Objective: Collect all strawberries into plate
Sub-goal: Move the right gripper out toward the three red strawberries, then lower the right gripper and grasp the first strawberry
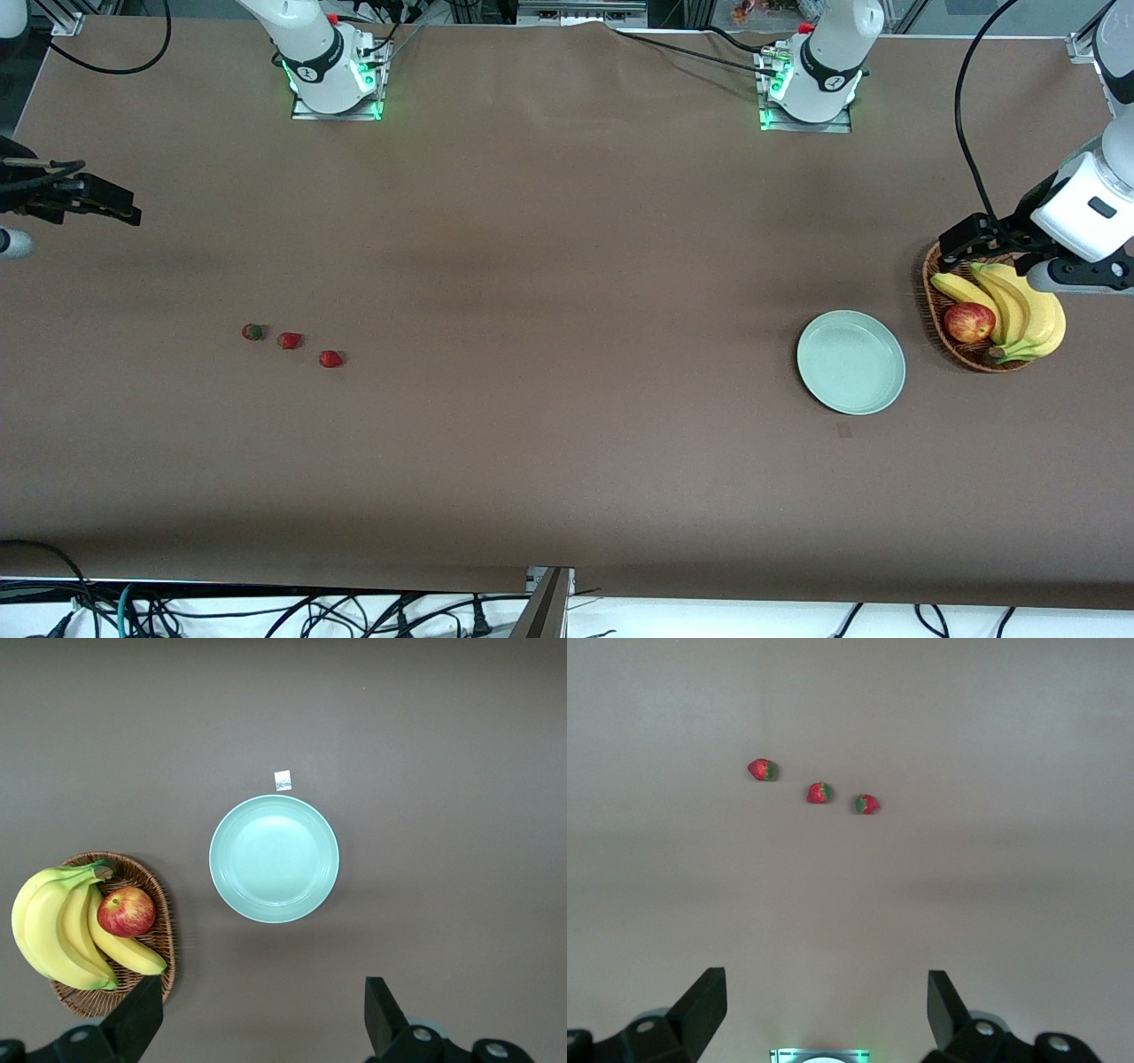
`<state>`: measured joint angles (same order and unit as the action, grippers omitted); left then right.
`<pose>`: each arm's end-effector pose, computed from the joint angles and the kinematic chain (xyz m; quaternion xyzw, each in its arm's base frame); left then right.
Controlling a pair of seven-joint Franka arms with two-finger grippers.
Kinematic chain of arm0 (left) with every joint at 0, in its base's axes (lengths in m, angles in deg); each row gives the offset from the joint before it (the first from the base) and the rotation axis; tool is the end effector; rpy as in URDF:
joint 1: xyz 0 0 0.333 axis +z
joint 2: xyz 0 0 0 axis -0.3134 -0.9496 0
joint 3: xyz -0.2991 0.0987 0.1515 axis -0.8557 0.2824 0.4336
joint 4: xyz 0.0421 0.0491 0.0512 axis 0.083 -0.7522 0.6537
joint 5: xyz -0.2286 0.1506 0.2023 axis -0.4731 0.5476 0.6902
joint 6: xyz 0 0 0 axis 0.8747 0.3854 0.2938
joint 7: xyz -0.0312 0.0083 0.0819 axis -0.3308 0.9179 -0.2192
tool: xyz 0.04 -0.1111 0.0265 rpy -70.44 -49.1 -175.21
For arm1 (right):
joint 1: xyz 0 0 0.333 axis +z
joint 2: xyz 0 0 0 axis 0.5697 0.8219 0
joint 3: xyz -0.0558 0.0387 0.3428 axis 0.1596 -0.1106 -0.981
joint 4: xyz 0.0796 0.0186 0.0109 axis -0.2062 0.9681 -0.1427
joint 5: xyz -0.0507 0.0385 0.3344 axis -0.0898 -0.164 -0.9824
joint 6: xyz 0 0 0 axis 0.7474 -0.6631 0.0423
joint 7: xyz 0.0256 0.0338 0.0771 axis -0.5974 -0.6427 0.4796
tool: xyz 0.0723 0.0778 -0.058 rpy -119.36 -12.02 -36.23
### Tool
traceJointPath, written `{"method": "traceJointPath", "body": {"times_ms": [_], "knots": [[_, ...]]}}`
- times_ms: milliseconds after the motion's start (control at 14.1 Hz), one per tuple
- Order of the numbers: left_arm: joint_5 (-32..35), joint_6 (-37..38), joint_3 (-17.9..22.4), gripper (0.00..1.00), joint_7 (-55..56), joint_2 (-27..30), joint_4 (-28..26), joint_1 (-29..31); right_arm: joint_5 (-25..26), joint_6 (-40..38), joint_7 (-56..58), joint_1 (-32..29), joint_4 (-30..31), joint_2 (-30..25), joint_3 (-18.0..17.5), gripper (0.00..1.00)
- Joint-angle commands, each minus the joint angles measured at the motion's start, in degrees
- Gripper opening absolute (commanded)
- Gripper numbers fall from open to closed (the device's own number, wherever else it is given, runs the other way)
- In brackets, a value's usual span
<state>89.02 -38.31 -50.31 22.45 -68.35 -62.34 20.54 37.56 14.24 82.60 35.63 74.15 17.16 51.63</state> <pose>0.5340 -0.0122 0.5962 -1.0000 0.0072 -0.0051 0.0016 0.5219 -0.0308 0.5940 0.9971 0.0011 -0.0763 0.0070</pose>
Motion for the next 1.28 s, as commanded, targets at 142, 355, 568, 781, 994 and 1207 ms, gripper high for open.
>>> {"method": "traceJointPath", "body": {"times_ms": [142,355,568,781,994,1207], "knots": [[1.28,0.41,-0.14,1.0,-0.75,-0.53,1.32,0.01,-0.88,5.51,-0.4,2.17,-1.53,8.88,-1.17,1.0],[1.28,0.5,-0.14,1.0,-0.75,-0.53,1.23,-0.08,-1.32,9.91,-0.31,2.62,-1.53,15.2,-1.26,1.0],[1.28,0.41,-0.14,1.0,-0.75,-0.53,1.23,-0.17,-1.23,16.66,-0.04,3.84,-1.45,20.22,-1.35,1.0],[1.28,0.5,-0.14,1.0,-0.75,-0.53,1.23,-0.17,-1.32,21.95,-0.13,6.47,-1.27,23.83,-1.35,1.0],[1.28,0.5,-0.14,1.0,-0.75,-0.53,1.23,-0.17,-1.32,25.12,-0.13,7.27,-1.09,26.9,-1.35,1.0],[1.28,0.5,-0.14,1.0,-0.75,-0.53,1.14,-0.17,-1.41,29.07,-0.22,8.06,-0.74,30.24,-1.52,1.0]]}}
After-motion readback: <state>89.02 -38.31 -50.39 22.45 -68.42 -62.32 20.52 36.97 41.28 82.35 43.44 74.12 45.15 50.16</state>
